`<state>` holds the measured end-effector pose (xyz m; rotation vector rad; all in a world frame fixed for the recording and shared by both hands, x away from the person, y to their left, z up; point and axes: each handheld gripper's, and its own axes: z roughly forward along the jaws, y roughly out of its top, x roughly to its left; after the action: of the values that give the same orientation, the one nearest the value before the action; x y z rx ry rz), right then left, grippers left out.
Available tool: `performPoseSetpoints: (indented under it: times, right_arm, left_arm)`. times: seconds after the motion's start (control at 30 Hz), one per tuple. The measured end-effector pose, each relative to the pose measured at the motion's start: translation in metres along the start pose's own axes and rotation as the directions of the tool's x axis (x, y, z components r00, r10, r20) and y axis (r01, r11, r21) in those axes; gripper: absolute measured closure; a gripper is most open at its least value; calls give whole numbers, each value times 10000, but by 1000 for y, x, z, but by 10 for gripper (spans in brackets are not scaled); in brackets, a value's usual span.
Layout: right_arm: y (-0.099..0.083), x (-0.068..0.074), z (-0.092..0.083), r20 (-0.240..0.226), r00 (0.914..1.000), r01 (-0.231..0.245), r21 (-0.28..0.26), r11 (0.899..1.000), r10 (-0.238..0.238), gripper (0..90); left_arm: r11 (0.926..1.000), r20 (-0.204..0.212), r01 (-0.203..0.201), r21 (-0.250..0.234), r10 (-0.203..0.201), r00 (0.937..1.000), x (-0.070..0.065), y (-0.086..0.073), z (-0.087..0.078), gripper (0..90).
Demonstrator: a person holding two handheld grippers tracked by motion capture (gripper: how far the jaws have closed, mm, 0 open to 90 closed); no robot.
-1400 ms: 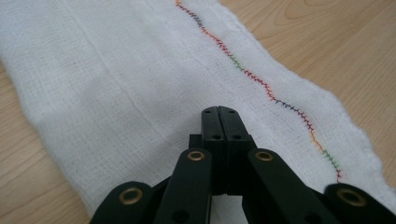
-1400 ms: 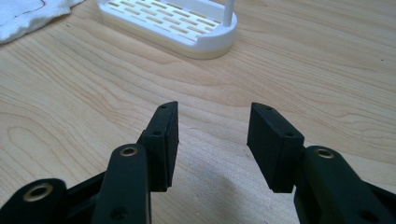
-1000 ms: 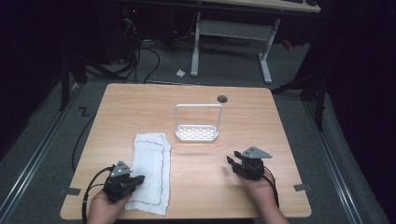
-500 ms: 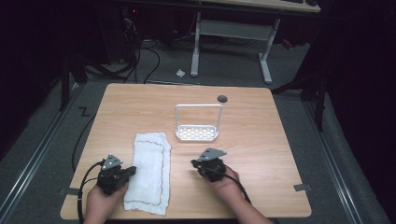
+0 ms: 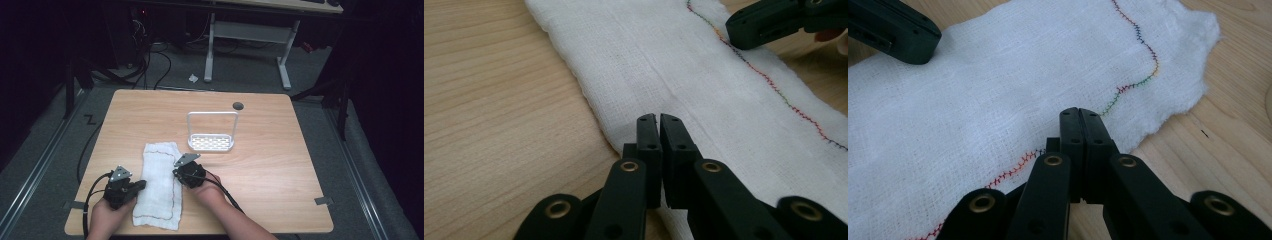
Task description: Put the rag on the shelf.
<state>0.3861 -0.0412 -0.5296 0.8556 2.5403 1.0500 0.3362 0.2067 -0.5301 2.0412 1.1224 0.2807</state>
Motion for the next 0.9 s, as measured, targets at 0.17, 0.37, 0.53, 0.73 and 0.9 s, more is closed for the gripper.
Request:
performPoseSetpoints:
  times: [0.17, 0.37, 0.53, 0.73, 0.9]
  right_arm:
    - [-7, 0, -7, -28, 10000, 60, 7, 10000, -60, 900]
    - [-24, -2, -23, -116, 9998, 187, -82, 9998, -188, 900]
    - [-47, -4, -46, -163, 9998, 144, -69, 9999, -145, 900]
    - [-76, -12, -78, -230, 9997, 59, 128, 9999, -56, 900]
    - [-92, -16, -94, -222, 9994, -280, 44, 9996, 281, 869]
  left_arm:
    - [9996, 387, -258, 122, 253, 9989, -10, -1, 2, 880]
    - [9987, 1145, -476, 201, 449, 9924, -27, -3, 7, 886]
    - [9961, 1684, -843, 266, 786, 9826, -50, -1, 14, 887]
    - [9916, 2597, -1241, 362, 1106, 9593, -81, 2, 27, 888]
    - [9873, 2568, -1580, 177, 1482, 9550, -95, 10, 29, 835]
